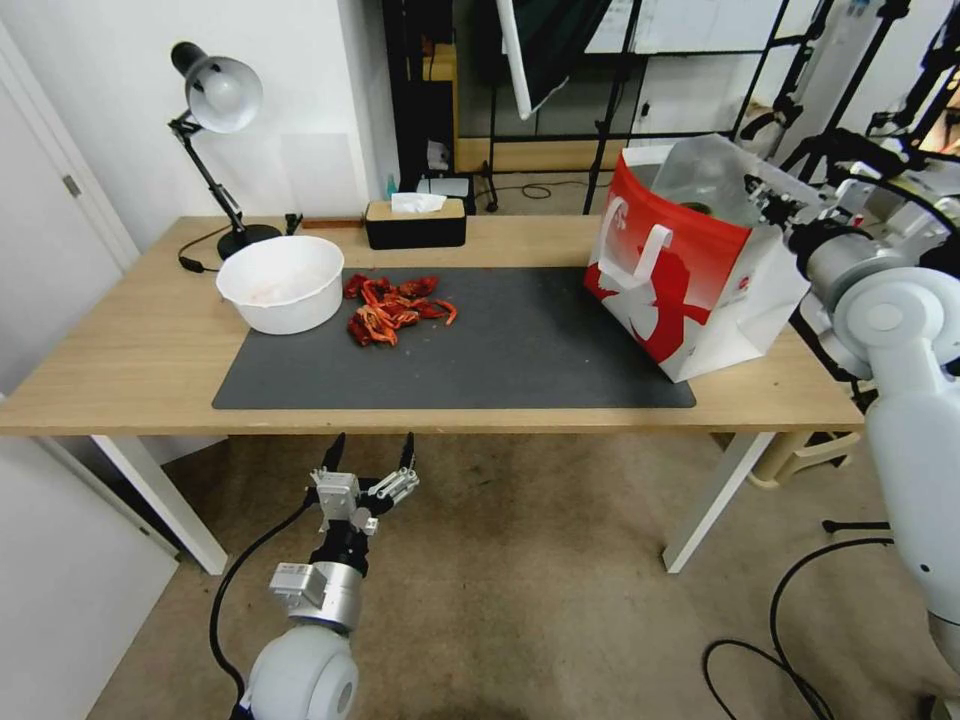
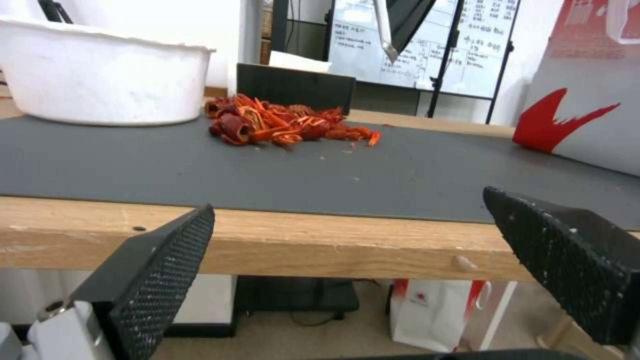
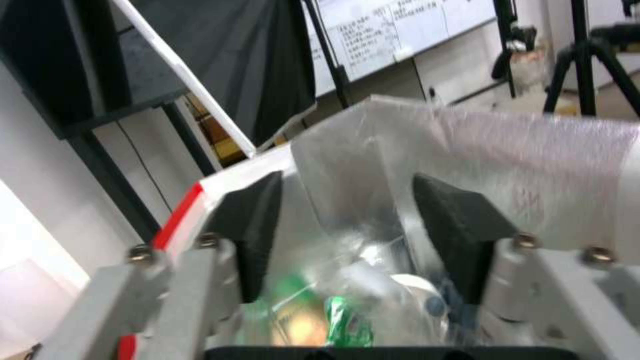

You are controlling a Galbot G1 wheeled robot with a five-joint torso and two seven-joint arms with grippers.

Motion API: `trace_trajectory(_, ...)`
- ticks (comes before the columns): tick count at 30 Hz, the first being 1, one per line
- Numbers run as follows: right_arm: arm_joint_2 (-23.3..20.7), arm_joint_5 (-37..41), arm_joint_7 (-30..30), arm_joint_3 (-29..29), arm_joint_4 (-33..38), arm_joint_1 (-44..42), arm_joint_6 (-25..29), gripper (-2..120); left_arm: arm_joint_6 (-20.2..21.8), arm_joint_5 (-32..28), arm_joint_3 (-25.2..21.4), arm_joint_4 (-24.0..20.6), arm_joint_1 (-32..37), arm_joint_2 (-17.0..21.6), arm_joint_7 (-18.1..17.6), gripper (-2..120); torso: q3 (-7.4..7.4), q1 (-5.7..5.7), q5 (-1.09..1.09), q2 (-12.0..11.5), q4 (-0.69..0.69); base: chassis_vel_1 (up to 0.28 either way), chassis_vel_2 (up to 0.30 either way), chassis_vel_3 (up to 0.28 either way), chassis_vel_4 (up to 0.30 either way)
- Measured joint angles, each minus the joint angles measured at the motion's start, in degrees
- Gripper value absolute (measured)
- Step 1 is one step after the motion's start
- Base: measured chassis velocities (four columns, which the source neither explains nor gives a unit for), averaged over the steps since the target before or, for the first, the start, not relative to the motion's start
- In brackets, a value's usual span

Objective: Close the takeout container lid, then place the container into the takeout bag.

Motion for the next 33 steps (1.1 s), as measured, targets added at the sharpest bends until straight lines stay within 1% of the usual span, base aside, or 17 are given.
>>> trace_trajectory(6, -1.7, -0.9, -2.4, 0.0, 3.2, -0.3, 0.8, 80, 0.0, -0.3, 0.1, -0.1, 0.0, 0.0, 0.3, 100, 0.00, 0.00, -0.01, 0.0, 0.00, 0.000, 0.000, 0.000, 0.000)
trace_trajectory(7, -1.7, -0.9, -2.4, 0.0, 3.2, -0.3, 0.8, 80, 0.0, -0.3, 0.1, -0.1, 0.0, 0.0, 0.3, 100, 0.00, 0.00, -0.01, 0.0, 0.00, 0.000, 0.000, 0.000, 0.000)
trace_trajectory(10, -2.7, -1.4, -5.3, -0.2, 6.7, -2.0, 1.4, 95, 0.0, -0.7, -0.1, -0.1, -0.1, -0.2, 0.4, 100, 0.00, 0.00, -0.02, 0.0, 0.01, 0.000, 0.000, 0.000, 0.000)
trace_trajectory(12, -3.0, -1.7, -6.6, -0.2, 8.0, -3.1, 1.7, 98, 0.0, -0.8, -0.1, -0.2, -0.1, -0.3, 0.4, 100, 0.00, 0.00, -0.01, 0.0, 0.01, 0.000, 0.000, 0.000, 0.000)
trace_trajectory(16, -3.3, -2.9, -9.8, -0.2, 11.7, -7.0, 2.7, 100, 0.0, -1.1, -0.3, -0.3, -0.1, -0.4, 0.4, 100, 0.00, 0.00, -0.02, 0.0, 0.01, 0.000, 0.000, 0.000, 0.000)
trace_trajectory(18, -3.2, -6.0, -12.8, -0.3, 14.7, -11.7, 4.2, 100, -0.3, -1.3, -0.5, -0.3, 0.0, -0.5, 0.9, 100, 0.00, 0.00, 0.00, 0.0, 0.01, 0.000, 0.000, 0.000, 0.000)
trace_trajectory(19, -3.2, -6.0, -12.8, -0.3, 14.7, -11.7, 4.2, 100, -0.3, -1.3, -0.5, -0.3, 0.0, -0.5, 0.9, 100, 0.00, 0.00, 0.00, 0.0, 0.01, 0.000, 0.000, 0.000, 0.000)
trace_trajectory(21, -3.0, -10.7, -15.5, 0.0, 17.8, -17.3, 6.5, 100, -0.4, -2.1, -0.5, -0.4, 0.1, -0.4, 1.5, 100, 0.00, 0.00, 0.01, 0.0, 0.02, 0.000, 0.000, 0.000, 0.000)
trace_trajectory(23, -2.9, -12.1, -15.9, 0.4, 18.6, -19.0, 7.2, 100, -0.1, -2.5, -0.3, -0.5, -0.1, -0.2, 1.7, 100, 0.00, 0.00, 0.00, 0.0, 0.02, 0.000, 0.000, 0.000, 0.000)
trace_trajectory(24, -2.9, -15.2, -16.5, 1.8, 20.6, -23.0, 8.7, 100, 0.5, -2.9, 0.2, -0.5, -0.7, 0.2, 2.0, 100, 0.00, 0.00, -0.02, 0.0, 0.03, 0.000, 0.000, 0.000, 0.000)
trace_trajectory(25, -2.6, -17.6, -16.8, 2.5, 21.5, -25.5, 9.8, 100, 0.6, -3.0, 0.5, -0.4, -1.2, 0.5, 2.3, 100, -0.01, 0.00, -0.03, 0.0, -0.05, 0.000, 0.000, 0.000, 0.000)
trace_trajectory(26, -2.3, -19.7, -17.0, 2.7, 22.0, -27.4, 10.9, 100, 0.6, -3.0, 0.6, -0.3, -1.4, 0.6, 2.4, 100, -0.01, 0.00, -0.01, 0.0, -0.07, 0.000, 0.000, 0.000, 0.000)
trace_trajectory(27, -2.3, -19.7, -17.0, 2.7, 22.0, -27.4, 10.9, 100, 0.6, -3.0, 0.6, -0.3, -1.4, 0.6, 2.4, 100, -0.01, 0.00, -0.01, 0.0, -0.07, 0.000, 0.000, 0.000, 0.000)
trace_trajectory(29, -0.5, -24.6, -17.7, 2.8, 22.7, -32.7, 14.6, 100, 0.4, -3.0, 0.6, -0.1, -1.4, 0.6, 2.5, 100, 0.00, -0.01, 0.00, 0.0, 0.01, 0.000, 0.000, 0.000, 0.000)
trace_trajectory(31, 1.3, -27.9, -18.0, 2.6, 22.7, -36.1, 17.9, 100, 0.3, -3.0, 0.5, 0.0, -1.4, 0.6, 2.5, 100, 0.00, 0.00, 0.00, 0.0, 0.02, 0.000, 0.000, 0.000, 0.000)
trace_trajectory(32, 1.3, -27.9, -18.0, 2.6, 22.7, -36.1, 17.9, 100, 0.3, -3.0, 0.5, 0.0, -1.4, 0.6, 2.5, 100, 0.00, 0.00, 0.00, 0.0, 0.02, 0.000, 0.000, 0.000, 0.000)
trace_trajectory(33, 2.4, -30.2, -18.2, 2.4, 22.5, -38.2, 20.6, 100, -0.1, -2.9, 0.4, 0.2, -1.5, 0.6, 2.5, 100, -0.01, 0.00, 0.00, 0.0, 0.01, 0.000, 0.000, 0.000, 0.000)
